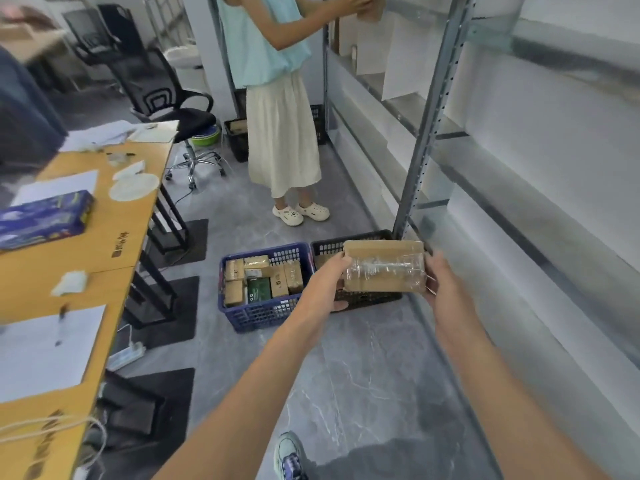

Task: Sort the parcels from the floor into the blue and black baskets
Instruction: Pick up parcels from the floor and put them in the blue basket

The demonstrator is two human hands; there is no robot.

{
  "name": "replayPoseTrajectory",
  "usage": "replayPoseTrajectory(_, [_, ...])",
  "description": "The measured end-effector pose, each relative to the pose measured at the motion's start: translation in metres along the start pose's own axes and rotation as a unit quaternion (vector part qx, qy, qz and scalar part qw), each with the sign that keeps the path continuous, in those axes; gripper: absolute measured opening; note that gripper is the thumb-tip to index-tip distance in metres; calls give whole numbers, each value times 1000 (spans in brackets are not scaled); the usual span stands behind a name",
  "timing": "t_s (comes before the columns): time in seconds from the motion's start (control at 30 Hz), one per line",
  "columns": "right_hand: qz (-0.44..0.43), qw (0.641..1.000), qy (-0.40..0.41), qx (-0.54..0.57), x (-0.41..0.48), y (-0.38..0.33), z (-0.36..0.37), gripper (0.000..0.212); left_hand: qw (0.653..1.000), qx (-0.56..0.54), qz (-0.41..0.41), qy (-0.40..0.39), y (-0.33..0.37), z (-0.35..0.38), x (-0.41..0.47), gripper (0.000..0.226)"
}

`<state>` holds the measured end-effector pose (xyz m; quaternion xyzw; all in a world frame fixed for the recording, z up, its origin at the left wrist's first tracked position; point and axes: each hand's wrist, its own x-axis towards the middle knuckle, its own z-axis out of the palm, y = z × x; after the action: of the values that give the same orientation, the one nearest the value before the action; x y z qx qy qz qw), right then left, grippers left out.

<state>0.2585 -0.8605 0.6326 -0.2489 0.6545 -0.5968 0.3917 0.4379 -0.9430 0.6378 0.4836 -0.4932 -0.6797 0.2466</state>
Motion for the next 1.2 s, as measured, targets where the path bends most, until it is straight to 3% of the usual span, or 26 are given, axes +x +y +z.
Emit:
replayPoseTrajectory(0.1, [25,1000,-9,-5,36,14,52,45,1000,-7,-13,15,2,-48,33,71])
replayPoseTrajectory(0.23, [60,998,-33,-14,75,30,124,44,998,-29,-37,45,0,-113,75,54])
replayPoseTrajectory(0.37, [86,995,-41,-22,106,46,187,41,997,-32,-45,62,-5,-168,106,54])
replayPoseTrajectory(0.53, [120,990,-64,-48,137,59,247,37,991,-67,-77,91,-7,-220,140,20])
replayPoseTrajectory(0.67, [163,979,-96,-70,171,79,284,41,988,-46,-108,101,-14,-252,172,15])
replayPoseTrajectory(0.73, [184,974,-107,-83,194,94,300,72,985,-41,-126,109,-18,-265,193,53])
replayPoseTrajectory(0.8, [204,966,-124,-98,225,111,319,88,981,-26,-148,122,-23,-279,221,83])
replayPoseTrajectory(0.9, [233,955,-147,-112,271,137,347,91,974,-30,-173,140,-31,-299,273,78])
replayPoseTrajectory(1.03, [275,938,-162,-136,338,178,379,71,963,-32,-208,165,-44,-320,347,30])
replayPoseTrajectory(1.2, [329,920,-164,-136,409,229,410,48,952,-33,-253,171,-74,-341,425,35])
